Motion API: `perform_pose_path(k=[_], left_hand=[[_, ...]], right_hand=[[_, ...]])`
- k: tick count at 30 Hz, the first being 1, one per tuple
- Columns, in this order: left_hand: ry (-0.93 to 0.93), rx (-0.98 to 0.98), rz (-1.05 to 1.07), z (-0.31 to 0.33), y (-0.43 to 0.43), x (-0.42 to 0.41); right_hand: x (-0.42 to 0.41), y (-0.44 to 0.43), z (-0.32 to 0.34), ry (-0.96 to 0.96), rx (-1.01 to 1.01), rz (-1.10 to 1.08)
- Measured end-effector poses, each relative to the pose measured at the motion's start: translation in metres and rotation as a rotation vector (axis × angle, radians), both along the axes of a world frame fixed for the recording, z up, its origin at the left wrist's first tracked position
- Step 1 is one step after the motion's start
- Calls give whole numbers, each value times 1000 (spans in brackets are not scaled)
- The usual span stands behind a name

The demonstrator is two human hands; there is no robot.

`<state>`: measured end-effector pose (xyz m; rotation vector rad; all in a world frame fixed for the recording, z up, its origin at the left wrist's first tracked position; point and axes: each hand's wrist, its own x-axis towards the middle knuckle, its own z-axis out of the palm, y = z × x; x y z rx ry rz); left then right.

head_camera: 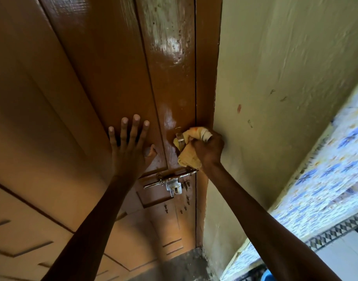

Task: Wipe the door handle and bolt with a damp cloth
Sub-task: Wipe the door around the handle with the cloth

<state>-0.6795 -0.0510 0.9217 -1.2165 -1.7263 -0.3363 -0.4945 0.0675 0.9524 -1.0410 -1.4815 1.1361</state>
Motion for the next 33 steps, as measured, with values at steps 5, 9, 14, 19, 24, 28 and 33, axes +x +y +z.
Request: perform_pose_path(k=[5, 9, 14, 19, 24, 28, 33], left_hand=[[7, -9, 27, 1, -1, 1], [13, -2, 23, 1, -1, 0], [5, -4, 10, 1, -1, 0], [12, -5, 22, 1, -1, 1], [13, -2, 10, 0, -1, 0], [5, -4, 18, 0, -1, 1], [0, -3, 13, 1, -2, 2]], right_hand=[[3, -18, -34, -158, 72, 7], [6, 5, -4, -105, 6, 97], [11, 2, -26, -167, 90, 150], [9, 6, -26, -255, 117, 187], [5, 11, -13, -69, -117, 147], [11, -5, -44, -283, 139, 146], [1, 15, -9, -115, 94, 101]])
